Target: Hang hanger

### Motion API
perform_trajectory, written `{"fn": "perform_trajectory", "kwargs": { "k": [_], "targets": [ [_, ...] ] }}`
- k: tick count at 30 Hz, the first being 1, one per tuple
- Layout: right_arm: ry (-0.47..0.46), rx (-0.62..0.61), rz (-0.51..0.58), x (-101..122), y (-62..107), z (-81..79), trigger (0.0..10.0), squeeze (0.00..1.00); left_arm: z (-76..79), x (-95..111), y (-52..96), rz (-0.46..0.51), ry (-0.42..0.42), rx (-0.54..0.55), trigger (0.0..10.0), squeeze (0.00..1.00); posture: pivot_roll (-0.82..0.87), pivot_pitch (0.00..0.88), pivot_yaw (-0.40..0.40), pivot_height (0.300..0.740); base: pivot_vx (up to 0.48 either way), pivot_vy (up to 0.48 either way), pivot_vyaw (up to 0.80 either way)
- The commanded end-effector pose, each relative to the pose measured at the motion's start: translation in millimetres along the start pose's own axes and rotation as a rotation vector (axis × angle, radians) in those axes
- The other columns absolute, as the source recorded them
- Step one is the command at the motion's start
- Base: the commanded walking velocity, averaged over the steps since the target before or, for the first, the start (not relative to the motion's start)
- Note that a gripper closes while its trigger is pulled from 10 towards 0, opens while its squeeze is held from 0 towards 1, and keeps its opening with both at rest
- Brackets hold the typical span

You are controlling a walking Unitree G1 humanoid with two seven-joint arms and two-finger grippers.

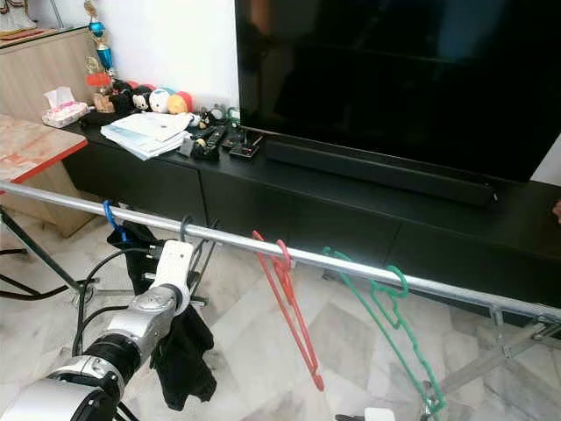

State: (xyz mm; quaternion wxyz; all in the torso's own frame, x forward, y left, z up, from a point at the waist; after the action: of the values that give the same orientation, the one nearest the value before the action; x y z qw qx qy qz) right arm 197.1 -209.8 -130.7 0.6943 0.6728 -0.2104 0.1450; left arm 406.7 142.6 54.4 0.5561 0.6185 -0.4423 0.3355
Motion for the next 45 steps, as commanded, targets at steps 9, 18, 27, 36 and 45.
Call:
{"fn": "perform_trajectory", "kwargs": {
  "k": [9,18,27,36,45],
  "targets": [
    [0.004,-0.002,-0.004,0.1,0.1,1.3,10.0,0.00,-0.5,5.1,9.1,0.110,0.001,0.017,10.0,1.00,0.06,0.028,-0.025,0.740,0.000,0.000,0.00],
    [-0.005,-0.004,0.000,-0.7,0.3,1.9,10.0,0.00,-5.3,11.7,44.6,0.253,-0.030,0.037,10.0,1.00,0.05,0.031,-0.013,0.740,0.000,0.000,0.00],
    [0.008,-0.009,0.003,-0.1,0.7,5.4,10.0,0.00,-20.8,-6.2,97.0,0.373,-0.082,0.087,10.0,0.00,0.07,0.034,-0.023,0.740,0.000,0.000,0.00],
    [-0.025,-0.012,0.027,0.9,0.6,3.1,10.0,0.00,-33.7,-35.3,112.4,0.284,-0.035,0.137,10.0,0.00,0.06,0.019,-0.003,0.740,0.000,0.000,0.00],
    [-0.054,-0.024,0.036,-0.4,0.6,2.1,10.0,0.00,-17.9,-31.6,115.3,0.306,-0.032,0.076,10.0,0.00,0.06,0.004,0.005,0.740,0.000,0.000,0.00]
  ]
}}
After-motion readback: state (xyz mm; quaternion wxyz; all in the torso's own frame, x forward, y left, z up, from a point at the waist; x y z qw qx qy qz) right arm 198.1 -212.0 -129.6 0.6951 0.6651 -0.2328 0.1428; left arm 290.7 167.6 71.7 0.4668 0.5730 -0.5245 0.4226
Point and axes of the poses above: a point about 5 cm out from each wrist's last joint towards the gripper, its own y axis pointing back from the gripper into the wrist, its own x axis along the axis of the wrist's last joint, z = x × y, the point moved 5 cm from there along -y, pointing out of the wrist towards the gripper, and after that the axes turned 3 degrees about -y, right-handed, at the moved point
